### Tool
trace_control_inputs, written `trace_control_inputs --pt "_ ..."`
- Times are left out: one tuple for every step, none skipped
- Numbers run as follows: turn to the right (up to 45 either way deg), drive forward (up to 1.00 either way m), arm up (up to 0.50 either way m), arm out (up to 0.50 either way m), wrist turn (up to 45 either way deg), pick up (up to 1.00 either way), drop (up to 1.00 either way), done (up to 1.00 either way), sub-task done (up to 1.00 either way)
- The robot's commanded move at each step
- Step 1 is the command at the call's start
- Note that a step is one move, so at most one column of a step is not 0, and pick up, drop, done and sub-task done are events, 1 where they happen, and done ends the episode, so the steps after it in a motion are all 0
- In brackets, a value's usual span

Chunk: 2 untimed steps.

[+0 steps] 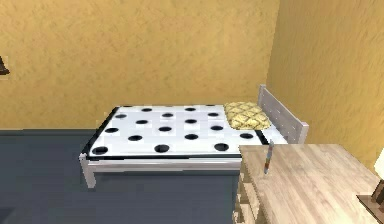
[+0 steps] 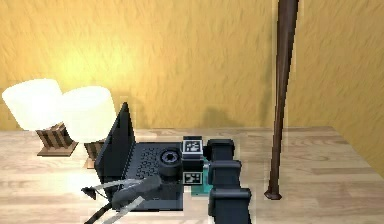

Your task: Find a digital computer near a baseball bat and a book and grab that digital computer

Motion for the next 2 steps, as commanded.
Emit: trace_control_inputs --pt "0.0 0.00 0.00 0.00 45.0 0.00 0.00 0.00 0.00" --pt "0.0 0.00 0.00 0.00 33.0 0.00 0.00 0.00 0.00"
